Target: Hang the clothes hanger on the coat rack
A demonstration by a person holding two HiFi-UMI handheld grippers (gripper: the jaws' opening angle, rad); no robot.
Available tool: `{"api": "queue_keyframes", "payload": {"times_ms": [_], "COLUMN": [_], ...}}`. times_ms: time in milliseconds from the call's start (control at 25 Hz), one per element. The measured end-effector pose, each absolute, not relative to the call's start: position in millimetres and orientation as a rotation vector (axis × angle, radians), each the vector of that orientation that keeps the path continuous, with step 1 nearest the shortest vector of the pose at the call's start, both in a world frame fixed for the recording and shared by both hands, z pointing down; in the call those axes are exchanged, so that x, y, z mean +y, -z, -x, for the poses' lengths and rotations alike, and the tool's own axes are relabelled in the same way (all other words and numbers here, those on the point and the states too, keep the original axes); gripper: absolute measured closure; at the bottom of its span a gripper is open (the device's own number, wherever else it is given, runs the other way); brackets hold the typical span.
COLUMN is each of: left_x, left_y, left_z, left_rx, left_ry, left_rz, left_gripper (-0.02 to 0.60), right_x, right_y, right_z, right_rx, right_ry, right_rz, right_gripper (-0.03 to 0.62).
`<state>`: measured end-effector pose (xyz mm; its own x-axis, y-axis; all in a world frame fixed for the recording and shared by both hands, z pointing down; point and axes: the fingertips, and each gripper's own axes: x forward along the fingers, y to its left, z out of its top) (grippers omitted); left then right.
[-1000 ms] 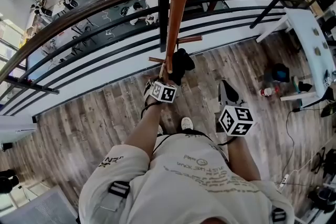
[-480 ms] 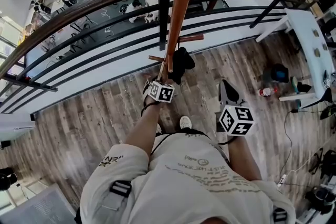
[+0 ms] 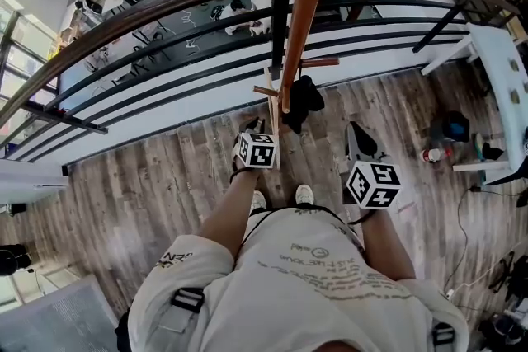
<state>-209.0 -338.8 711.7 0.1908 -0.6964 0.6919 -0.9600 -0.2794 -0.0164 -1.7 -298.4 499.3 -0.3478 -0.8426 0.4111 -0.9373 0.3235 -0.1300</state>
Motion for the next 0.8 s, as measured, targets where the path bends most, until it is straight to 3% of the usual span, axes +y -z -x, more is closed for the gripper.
{"api": "queue_keyframes", "payload": {"times_ms": [320, 800], "left_x": [-325.3, -283.9], "left_y": [-637.9, -505.5], "left_z": [240.2, 258.5], "left_rx": [-1.709, -1.918], "left_ry": [-0.689, -0.516], "left_rz": [-2.036, -2.069], "left_gripper": [0.575, 0.577], "right_x": [-308.2, -301.6], "right_y": [-495.9, -465.7], "right_z": [39.7, 74.1], "right_rx": [-2.45, -2.651], "right_ry": [-0.522, -0.429], "right_rz": [-1.485, -1.365], "right_gripper": [0.591, 0.592]}}
